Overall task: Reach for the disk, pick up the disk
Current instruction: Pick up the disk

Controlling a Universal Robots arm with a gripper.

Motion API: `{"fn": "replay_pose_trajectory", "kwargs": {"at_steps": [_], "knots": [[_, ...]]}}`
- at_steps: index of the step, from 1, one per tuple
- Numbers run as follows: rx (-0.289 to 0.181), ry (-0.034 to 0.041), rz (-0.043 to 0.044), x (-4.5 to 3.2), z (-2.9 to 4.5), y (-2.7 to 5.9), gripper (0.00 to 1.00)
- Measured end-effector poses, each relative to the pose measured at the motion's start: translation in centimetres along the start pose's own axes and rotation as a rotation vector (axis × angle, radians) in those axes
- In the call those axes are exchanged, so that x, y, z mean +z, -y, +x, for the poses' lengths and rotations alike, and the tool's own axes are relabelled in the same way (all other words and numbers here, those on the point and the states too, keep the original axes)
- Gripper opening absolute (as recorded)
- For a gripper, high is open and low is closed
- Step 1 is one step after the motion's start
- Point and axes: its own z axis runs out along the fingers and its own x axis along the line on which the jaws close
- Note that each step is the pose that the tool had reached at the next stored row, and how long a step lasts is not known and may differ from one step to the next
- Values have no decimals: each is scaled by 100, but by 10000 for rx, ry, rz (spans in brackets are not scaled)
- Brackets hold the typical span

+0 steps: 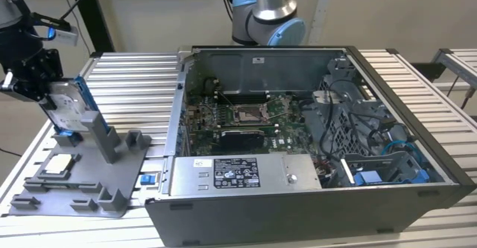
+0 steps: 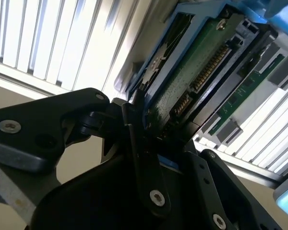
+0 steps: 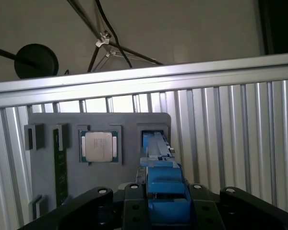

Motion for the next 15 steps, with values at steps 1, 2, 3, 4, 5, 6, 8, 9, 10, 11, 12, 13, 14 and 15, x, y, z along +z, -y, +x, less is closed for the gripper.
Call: {"fn": "replay_pose_trajectory", "kwargs": {"at_steps": [1,2,3,4,5,6,8,9,10,11,12,13,14,15], "knots": [[-1,1,1,-12,0,0,0],[-3,1,1,-26,0,0,0],[-4,0,0,-42,-1,-1,0],[-5,0,-1,-59,-1,-1,0],[-6,0,-1,-76,-1,-1,0],[-7,0,1,-92,-1,-1,0],[-8,1,1,-124,-2,-1,0],[-9,0,0,-141,-2,-1,0],[-10,0,0,-155,-2,-2,0],[-11,0,0,-172,-2,-2,0],[-12,0,0,-187,-3,-2,0],[-13,0,-1,-203,-3,-2,0],[-14,1,1,-219,-3,-2,0],[-15,0,0,-237,-3,-2,0]]}}
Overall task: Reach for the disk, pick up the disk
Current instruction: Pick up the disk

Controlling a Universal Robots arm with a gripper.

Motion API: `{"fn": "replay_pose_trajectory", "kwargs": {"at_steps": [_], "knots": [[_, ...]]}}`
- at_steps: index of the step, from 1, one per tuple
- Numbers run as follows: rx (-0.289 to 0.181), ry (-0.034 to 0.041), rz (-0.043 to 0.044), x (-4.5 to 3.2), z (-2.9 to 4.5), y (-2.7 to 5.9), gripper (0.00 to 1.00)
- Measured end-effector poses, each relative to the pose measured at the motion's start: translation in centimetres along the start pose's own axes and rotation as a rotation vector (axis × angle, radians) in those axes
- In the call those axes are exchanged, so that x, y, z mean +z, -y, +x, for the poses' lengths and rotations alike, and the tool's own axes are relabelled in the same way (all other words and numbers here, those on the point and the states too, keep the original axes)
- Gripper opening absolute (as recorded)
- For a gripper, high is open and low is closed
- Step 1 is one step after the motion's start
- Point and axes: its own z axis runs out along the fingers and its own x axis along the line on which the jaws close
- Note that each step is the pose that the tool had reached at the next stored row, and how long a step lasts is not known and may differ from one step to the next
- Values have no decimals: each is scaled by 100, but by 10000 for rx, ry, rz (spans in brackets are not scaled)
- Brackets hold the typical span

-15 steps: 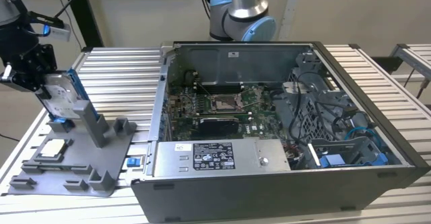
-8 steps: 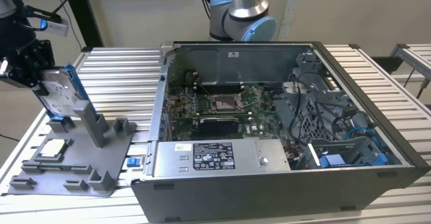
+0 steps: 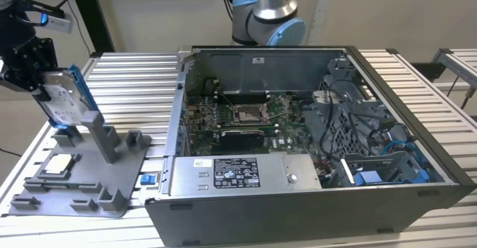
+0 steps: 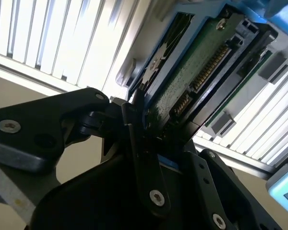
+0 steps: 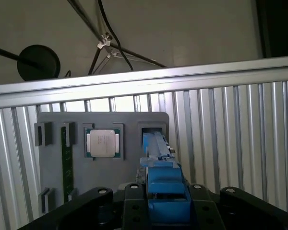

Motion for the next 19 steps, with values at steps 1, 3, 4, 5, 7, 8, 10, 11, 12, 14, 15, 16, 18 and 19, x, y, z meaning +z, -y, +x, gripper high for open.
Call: {"fn": "replay_pose_trajectory", "kwargs": {"at_steps": [1,3,4,5,7,8,10,11,12,14,15,16,18,19], "knots": [[-1,0,0,-17,0,0,0],[-3,1,0,-51,-1,-1,0],[-4,0,-1,-70,-1,-1,0],[-5,0,-1,-87,-1,-1,0],[-7,0,0,-118,-2,-2,0],[-7,1,1,-133,-2,-2,0],[-9,0,0,-166,-2,-2,0],[-10,0,0,-182,-3,-2,0],[-11,0,-1,-198,-3,-3,0],[-12,0,0,-225,-3,-3,0],[-13,0,0,-238,-3,-4,0],[-14,0,0,-251,-4,-4,0],[-16,0,0,-278,-4,-5,0],[-17,1,0,-293,-4,-6,0]]}}
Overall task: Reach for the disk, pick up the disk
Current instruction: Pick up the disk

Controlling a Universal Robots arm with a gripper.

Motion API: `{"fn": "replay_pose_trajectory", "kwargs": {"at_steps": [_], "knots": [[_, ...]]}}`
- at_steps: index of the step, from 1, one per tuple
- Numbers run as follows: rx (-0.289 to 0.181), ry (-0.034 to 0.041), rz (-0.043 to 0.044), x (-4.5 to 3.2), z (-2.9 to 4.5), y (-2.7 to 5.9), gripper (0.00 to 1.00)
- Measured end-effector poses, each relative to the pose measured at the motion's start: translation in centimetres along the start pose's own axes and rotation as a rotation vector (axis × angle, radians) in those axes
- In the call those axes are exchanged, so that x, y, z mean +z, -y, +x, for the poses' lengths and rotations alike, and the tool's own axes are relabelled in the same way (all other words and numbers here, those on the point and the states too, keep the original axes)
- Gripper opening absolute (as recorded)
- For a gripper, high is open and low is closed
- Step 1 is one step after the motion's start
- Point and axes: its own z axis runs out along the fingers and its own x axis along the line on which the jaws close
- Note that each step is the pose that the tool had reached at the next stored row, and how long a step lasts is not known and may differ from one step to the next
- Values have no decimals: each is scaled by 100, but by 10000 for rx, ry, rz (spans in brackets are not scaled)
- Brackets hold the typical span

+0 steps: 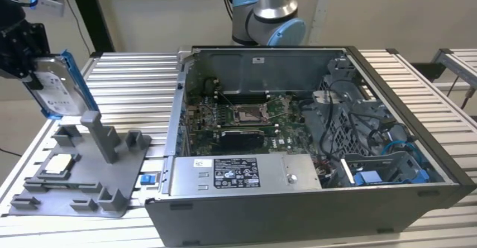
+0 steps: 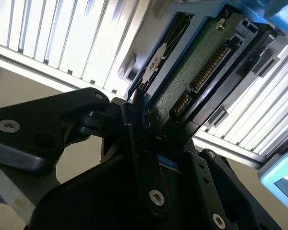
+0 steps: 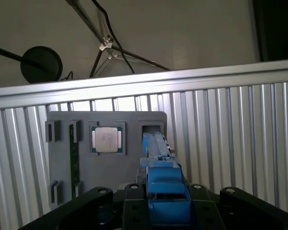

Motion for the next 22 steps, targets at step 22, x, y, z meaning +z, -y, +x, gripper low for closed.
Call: {"fn": "replay_pose_trajectory", "kwargs": {"at_steps": [22], "knots": [[-7,0,0,-563,-9,2,0]]}}
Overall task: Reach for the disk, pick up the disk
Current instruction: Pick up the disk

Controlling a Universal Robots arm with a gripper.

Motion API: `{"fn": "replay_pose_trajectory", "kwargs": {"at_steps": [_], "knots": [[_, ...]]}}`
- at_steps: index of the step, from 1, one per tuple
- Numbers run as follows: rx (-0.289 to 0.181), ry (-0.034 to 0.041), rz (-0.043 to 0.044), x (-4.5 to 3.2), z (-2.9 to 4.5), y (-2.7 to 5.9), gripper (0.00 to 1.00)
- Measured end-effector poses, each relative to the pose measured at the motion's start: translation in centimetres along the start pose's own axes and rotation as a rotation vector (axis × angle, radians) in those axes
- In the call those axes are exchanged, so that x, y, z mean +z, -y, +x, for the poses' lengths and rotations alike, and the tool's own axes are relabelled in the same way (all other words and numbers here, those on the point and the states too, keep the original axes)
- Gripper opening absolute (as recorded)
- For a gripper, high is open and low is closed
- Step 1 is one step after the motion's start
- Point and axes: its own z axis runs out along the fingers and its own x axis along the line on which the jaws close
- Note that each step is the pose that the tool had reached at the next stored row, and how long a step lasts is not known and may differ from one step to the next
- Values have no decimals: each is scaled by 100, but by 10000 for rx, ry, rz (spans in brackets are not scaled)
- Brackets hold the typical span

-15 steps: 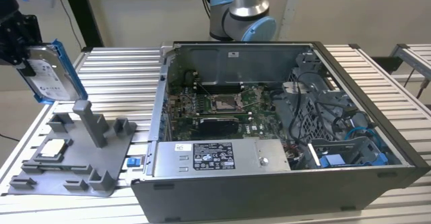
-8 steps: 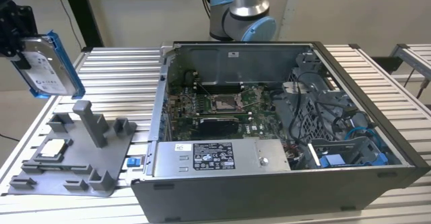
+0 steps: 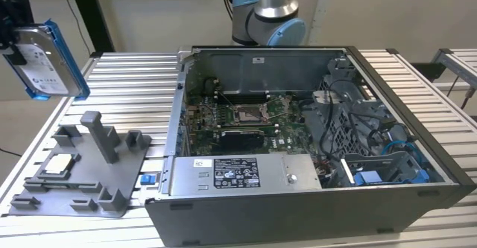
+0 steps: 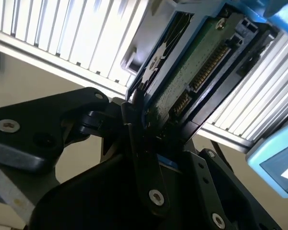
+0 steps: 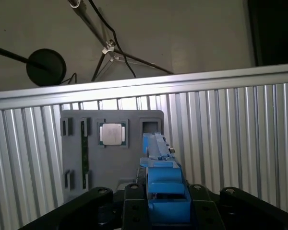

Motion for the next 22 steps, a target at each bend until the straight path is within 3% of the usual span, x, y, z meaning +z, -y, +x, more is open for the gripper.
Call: {"fn": "replay_pose_trajectory", "kwargs": {"at_steps": [15,22], "knots": [[-1,-1,-1,-364,-6,1,0],[-1,-1,-1,-490,-8,1,0]]}}
